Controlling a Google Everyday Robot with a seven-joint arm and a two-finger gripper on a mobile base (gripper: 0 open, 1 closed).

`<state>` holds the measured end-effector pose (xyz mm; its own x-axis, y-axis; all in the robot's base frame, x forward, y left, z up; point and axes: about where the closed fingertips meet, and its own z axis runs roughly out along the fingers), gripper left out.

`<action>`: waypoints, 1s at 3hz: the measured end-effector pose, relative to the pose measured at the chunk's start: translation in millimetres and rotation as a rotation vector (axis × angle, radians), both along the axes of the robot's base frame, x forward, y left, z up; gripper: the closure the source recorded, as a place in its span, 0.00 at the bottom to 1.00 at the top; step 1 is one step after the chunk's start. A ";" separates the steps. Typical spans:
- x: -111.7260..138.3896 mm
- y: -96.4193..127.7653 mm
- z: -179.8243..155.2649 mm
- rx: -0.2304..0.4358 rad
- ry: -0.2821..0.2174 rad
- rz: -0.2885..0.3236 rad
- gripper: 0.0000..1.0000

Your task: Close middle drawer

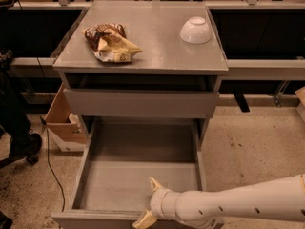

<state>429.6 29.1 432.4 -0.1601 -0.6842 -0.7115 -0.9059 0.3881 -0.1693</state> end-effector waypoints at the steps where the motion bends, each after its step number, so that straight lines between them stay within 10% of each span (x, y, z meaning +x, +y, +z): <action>1: 1.5 0.4 3.9 0.001 -0.003 -0.002 0.41; 3: 38.0 3.8 30.5 0.025 -0.076 -0.020 0.93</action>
Offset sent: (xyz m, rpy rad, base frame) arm 0.1005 -0.0016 0.0556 0.0315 -0.2013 -0.0416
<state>467.6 33.0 462.9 -0.1185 -0.6631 -0.7391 -0.8829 0.4110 -0.2272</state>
